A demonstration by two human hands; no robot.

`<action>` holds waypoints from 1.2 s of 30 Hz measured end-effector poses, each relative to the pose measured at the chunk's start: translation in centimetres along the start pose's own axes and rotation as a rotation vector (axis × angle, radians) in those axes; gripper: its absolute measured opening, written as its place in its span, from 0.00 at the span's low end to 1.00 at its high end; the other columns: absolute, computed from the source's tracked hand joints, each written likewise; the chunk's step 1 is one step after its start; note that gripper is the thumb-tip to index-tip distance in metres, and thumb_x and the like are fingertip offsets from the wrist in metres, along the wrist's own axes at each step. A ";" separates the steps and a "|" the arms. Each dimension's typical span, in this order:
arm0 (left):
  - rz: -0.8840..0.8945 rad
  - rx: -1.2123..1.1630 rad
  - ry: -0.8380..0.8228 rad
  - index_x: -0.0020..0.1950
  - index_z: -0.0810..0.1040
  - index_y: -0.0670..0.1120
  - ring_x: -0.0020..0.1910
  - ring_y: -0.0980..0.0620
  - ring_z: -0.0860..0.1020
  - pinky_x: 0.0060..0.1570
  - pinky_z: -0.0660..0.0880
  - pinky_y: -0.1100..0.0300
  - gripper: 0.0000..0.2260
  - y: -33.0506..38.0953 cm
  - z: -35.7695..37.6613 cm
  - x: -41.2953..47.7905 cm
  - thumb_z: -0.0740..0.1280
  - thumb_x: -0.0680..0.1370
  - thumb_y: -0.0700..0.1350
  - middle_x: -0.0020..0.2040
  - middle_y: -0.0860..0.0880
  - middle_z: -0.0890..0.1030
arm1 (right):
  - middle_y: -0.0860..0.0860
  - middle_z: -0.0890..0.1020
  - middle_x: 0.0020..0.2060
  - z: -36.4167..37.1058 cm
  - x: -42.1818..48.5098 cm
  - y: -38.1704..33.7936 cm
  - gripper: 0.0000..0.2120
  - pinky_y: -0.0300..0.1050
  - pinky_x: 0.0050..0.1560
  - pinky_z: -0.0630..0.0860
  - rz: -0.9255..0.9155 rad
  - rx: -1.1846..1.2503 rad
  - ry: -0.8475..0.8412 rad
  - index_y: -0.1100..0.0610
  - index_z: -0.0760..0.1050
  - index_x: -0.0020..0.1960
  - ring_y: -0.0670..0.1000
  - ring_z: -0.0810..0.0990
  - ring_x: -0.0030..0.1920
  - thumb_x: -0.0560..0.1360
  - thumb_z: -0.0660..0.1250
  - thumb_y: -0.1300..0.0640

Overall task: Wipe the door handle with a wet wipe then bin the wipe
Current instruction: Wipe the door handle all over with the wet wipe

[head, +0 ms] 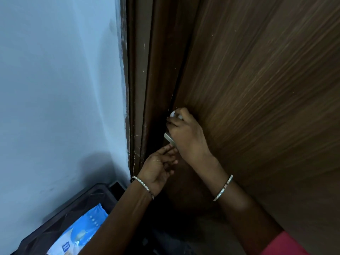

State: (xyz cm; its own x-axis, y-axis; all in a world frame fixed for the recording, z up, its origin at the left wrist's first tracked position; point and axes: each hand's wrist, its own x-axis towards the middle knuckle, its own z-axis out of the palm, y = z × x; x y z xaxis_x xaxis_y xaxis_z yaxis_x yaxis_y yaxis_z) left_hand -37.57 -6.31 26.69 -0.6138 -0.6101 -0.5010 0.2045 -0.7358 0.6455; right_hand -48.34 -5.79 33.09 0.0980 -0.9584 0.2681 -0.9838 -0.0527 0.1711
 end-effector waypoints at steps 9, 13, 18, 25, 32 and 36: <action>-0.033 -0.053 -0.046 0.65 0.77 0.46 0.35 0.56 0.75 0.33 0.66 0.61 0.22 -0.2 -0.7 0.2 0.59 0.75 0.30 0.50 0.51 0.81 | 0.54 0.85 0.47 -1.0 0.3 -0.7 0.14 0.48 0.47 0.81 0.129 0.164 0.034 0.59 0.82 0.52 0.56 0.80 0.55 0.68 0.66 0.65; -0.036 -0.081 -0.069 0.58 0.78 0.47 0.32 0.57 0.77 0.32 0.68 0.62 0.18 -0.2 -1.0 0.1 0.58 0.75 0.30 0.43 0.50 0.78 | 0.54 0.83 0.47 -0.5 0.8 -1.7 0.08 0.43 0.42 0.74 0.060 0.098 -0.120 0.58 0.80 0.51 0.55 0.80 0.53 0.74 0.68 0.66; 0.261 0.287 0.185 0.60 0.81 0.47 0.36 0.55 0.83 0.35 0.75 0.62 0.13 0.5 -1.8 -0.4 0.62 0.80 0.37 0.47 0.51 0.87 | 0.53 0.83 0.50 -0.3 0.9 -1.1 0.18 0.48 0.47 0.83 0.200 0.370 -0.076 0.53 0.76 0.56 0.52 0.84 0.50 0.71 0.72 0.68; 0.941 1.067 0.403 0.71 0.72 0.58 0.48 0.58 0.81 0.41 0.66 0.81 0.19 1.8 -2.0 0.2 0.65 0.81 0.47 0.57 0.56 0.84 | 0.46 0.85 0.53 1.5 -2.1 -1.3 0.14 0.33 0.55 0.79 0.369 0.678 0.208 0.52 0.78 0.56 0.41 0.83 0.56 0.76 0.66 0.68; 0.951 1.079 0.481 0.57 0.81 0.58 0.37 0.51 0.85 0.37 0.79 0.55 0.13 2.9 -1.6 1.8 0.62 0.79 0.60 0.39 0.53 0.86 | 0.43 0.84 0.52 1.0 -5.6 -1.7 0.10 0.35 0.55 0.80 0.546 0.878 0.373 0.56 0.79 0.53 0.38 0.82 0.56 0.76 0.69 0.67; 1.045 1.175 0.703 0.51 0.82 0.57 0.32 0.47 0.83 0.28 0.66 0.66 0.09 3.3 -0.8 2.2 0.67 0.77 0.59 0.33 0.51 0.85 | 0.43 0.83 0.53 1.3 -8.9 -3.2 0.12 0.28 0.51 0.77 0.680 0.731 0.321 0.50 0.79 0.61 0.36 0.80 0.53 0.78 0.69 0.56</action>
State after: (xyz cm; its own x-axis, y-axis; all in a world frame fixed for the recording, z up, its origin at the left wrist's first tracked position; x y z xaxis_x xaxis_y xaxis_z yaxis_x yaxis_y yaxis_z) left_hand -37.66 -10.29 27.23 -0.1036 -0.8903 0.4434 -0.5519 0.4224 0.7190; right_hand -46.29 2.50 28.93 -0.5800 -0.7356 0.3500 -0.6866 0.2101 -0.6961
